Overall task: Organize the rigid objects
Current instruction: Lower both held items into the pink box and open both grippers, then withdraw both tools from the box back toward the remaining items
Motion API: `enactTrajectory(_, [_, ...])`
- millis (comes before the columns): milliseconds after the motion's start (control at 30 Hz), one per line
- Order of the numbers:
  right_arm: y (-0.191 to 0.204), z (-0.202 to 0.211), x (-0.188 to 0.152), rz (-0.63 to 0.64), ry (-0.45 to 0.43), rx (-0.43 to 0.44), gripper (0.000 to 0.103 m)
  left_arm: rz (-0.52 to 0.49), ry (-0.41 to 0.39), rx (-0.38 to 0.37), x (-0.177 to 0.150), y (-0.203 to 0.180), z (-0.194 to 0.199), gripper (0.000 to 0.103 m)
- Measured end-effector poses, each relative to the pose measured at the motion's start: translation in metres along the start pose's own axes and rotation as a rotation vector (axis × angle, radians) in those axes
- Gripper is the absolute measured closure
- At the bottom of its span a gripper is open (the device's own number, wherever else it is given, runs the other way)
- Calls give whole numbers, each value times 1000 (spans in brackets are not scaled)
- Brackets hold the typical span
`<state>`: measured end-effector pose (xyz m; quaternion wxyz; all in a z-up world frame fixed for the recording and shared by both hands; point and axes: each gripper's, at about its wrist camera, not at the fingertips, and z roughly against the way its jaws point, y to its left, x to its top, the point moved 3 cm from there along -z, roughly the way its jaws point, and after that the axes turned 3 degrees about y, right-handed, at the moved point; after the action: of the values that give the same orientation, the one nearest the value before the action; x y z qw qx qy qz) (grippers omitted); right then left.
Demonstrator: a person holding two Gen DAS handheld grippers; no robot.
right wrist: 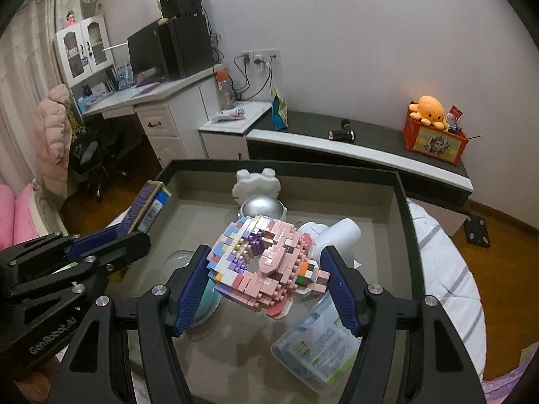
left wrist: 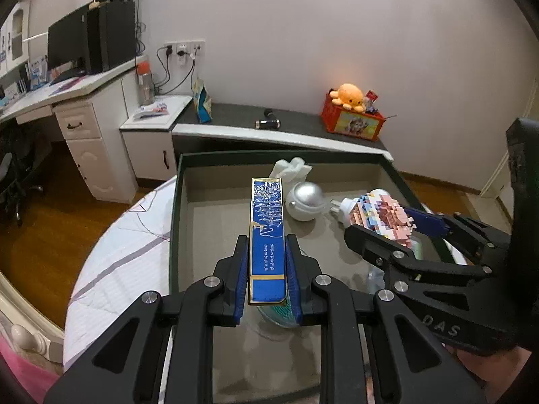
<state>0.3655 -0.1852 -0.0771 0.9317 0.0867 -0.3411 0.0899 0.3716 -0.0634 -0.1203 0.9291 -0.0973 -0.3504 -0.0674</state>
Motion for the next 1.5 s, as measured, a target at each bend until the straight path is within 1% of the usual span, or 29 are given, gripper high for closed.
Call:
enactTrajectory(133, [-2, -11, -1, 15, 24, -12, 35, 3, 31, 11, 0, 2, -16, 82])
enactTrajectory(233, [-3, -15, -1, 22, 38, -24, 35, 0, 32, 14, 0, 3, -17, 80])
enactTrajectory(300, [-3, -16, -1, 28, 40, -35, 35, -7, 19, 41, 1, 3, -14, 66])
enactTrajectory(333, [-2, -16, -1, 32, 39, -39, 34, -6, 12, 48, 2, 4, -10, 62])
enactTrajectory(400, [-1, -13, -1, 32, 27, -55, 32, 2, -8, 61, 1, 7, -1, 44])
enactTrajectory(433, [-2, -10, -1, 26, 19, -65, 26, 7, -24, 74, 1, 10, 5, 37])
enactTrajectory(467, [-4, -6, -1, 15, 9, -73, 21, 10, -35, 81, 1, 12, 10, 19])
enactTrajectory(500, [-5, -4, 0, 8, 4, -73, 20, 13, -59, 95, 1, 13, 18, 7])
enactTrajectory(567, [-6, 2, 0, -7, 3, -66, 16, 6, -105, 117, 1, 13, 32, 1])
enactTrajectory(700, [-1, 13, -1, -18, 1, -69, 16, -11, -128, 138, 0, 11, 54, 0])
enactTrajectory(800, [3, 29, -4, -32, -32, -72, 16, -18, -142, 150, -5, 11, 71, 0])
enactTrajectory(900, [5, 45, -6, -54, -58, -56, 15, -10, -158, 138, -13, 10, 88, 0])
enactTrajectory(1000, [8, 64, -11, -71, -94, -59, 15, -8, -171, 131, -21, 7, 105, 0])
enactTrajectory(1233, [15, 105, -29, -114, -150, -23, 15, -17, -190, 121, -44, -3, 138, 0])
enactTrajectory(1333, [21, 122, -39, -109, -175, -11, 15, -13, -191, 116, -54, -6, 149, 0])
enactTrajectory(1433, [24, 134, -49, -117, -179, 9, 15, -4, -192, 109, -65, -9, 158, 0])
enactTrajectory(1500, [25, 145, -57, -127, -193, 0, 15, 0, -194, 109, -72, -9, 165, 0])
